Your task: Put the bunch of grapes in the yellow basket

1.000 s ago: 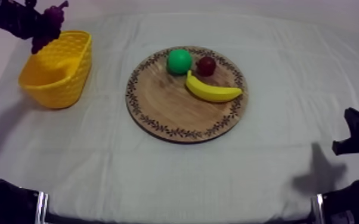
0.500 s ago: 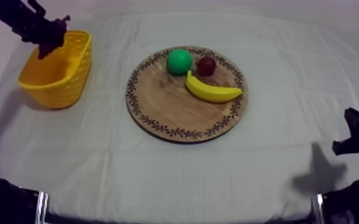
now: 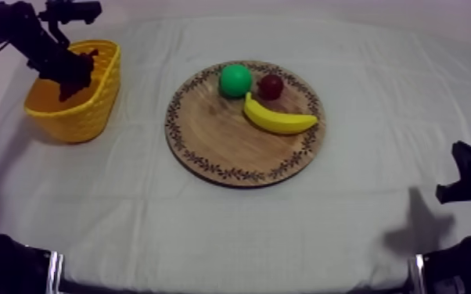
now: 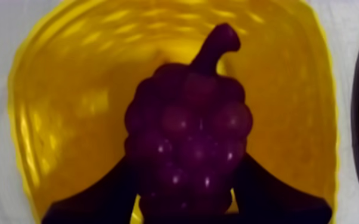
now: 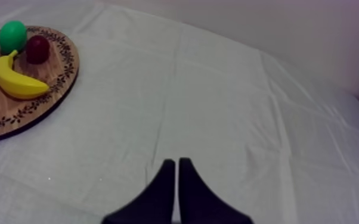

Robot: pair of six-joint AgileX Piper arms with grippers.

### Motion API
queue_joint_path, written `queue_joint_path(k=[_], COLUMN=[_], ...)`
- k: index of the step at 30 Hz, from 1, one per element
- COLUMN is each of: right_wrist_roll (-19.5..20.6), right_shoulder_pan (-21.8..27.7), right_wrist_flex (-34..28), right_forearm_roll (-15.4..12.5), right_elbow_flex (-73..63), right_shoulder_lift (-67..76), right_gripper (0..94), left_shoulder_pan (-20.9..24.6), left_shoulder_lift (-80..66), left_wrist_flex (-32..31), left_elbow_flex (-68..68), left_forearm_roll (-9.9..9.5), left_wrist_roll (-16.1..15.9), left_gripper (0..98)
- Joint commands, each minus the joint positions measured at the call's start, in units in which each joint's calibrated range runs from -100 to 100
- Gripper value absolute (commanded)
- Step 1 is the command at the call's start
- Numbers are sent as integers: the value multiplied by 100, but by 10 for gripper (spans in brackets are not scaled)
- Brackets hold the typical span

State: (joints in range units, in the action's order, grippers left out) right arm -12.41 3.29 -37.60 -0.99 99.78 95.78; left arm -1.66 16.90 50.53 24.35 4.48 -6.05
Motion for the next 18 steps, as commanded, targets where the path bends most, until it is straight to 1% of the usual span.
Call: queue_joint_path(k=[1, 3, 5, 6, 8, 10, 12, 15, 18], right_wrist_roll=[-2, -2, -2, -2, -2, -2, -2, -2, -2], right_shoulder_pan=[0, 0, 0, 0, 0, 0, 0, 0, 0], right_wrist_flex=[2, 2, 2, 2, 2, 2, 2, 2, 2], right_forearm_roll=[-1, -1, -1, -1, -1, -1, -1, -1, -1], right_elbow_flex=[-1, -1, -1, -1, -1, -1, -1, -1, -1], right_shoulder_lift=[-2, -2, -2, -2, -2, -2, -2, -2, -2], right_gripper=[3, 3, 3, 3, 3, 3, 3, 3, 3], left_shoulder_pan=[-20, -53, -76, -85, -96, -101, -103, -109, -119], left_shoulder_lift=[-66, -167, -283, -339, -457, -576, -694, -891, -1129], left_wrist_flex=[-203, -433, -609, -698, -855, -951, -1002, -1048, -1066], left_elbow_flex=[132, 295, 433, 500, 631, 752, 862, 1022, 1201], left_forearm_roll=[14, 20, 24, 28, 37, 42, 45, 47, 47], left_wrist_roll=[13, 32, 53, 61, 67, 75, 79, 73, 71], left_gripper=[494, 657, 788, 837, 892, 914, 914, 885, 828])
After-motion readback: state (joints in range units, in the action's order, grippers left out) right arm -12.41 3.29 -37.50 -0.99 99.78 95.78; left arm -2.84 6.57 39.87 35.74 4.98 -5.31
